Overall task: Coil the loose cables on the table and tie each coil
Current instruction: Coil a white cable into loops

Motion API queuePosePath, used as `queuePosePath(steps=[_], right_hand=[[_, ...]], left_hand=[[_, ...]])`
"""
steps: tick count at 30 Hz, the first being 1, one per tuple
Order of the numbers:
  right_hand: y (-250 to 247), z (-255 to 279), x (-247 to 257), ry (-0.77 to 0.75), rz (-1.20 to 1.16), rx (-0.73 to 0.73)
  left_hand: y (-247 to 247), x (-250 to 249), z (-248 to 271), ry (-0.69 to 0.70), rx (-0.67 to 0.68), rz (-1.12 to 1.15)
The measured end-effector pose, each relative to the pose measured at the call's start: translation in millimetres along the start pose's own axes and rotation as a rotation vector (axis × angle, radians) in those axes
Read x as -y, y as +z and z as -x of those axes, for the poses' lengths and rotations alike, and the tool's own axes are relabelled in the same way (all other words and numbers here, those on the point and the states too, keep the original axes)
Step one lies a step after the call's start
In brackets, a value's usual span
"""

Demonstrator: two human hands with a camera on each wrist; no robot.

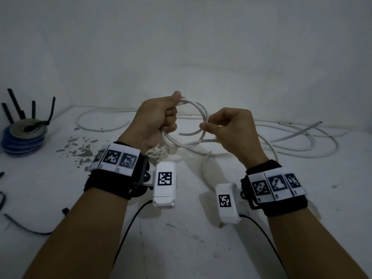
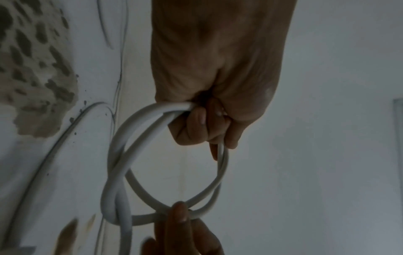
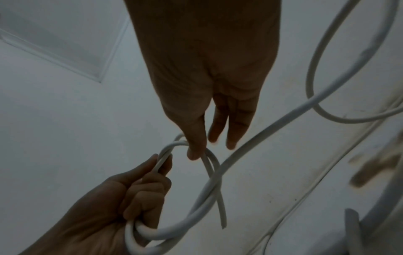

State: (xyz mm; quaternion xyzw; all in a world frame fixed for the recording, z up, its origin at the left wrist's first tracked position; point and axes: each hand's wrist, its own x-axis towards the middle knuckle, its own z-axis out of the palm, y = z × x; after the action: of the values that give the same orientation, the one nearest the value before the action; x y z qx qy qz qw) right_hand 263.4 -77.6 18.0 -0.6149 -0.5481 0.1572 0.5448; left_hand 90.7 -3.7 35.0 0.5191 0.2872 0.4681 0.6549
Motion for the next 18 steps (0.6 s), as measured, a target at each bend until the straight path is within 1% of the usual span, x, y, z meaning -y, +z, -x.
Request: queuePosePath(steps=[3,5,8,11,14,18], right_hand=[[1,2,0,0.005,-0.084,0.123],[1,3,0,0.006,-0.126,0.170],[-1,4,1,0.016,-0.022,0.221],[-3,5,4,-0.038,0.092,0.268],[-2,5,1,-0.087,0.202,0.243],[-1,4,-5,-0.140,0.346,0.159]], left_hand=[[1,-2,1,-0.056,0.059,0.052],[-1,-3,2,-0.077,0.091,0.028],[-4,-4,3,-0.039,0.103,-0.140],[-4,-6,7,0.018,0.112,-0.327],[-3,-7,13,0.027,0.179,-0.523],[5,-8,16,-0.054,0.228,-0.590]])
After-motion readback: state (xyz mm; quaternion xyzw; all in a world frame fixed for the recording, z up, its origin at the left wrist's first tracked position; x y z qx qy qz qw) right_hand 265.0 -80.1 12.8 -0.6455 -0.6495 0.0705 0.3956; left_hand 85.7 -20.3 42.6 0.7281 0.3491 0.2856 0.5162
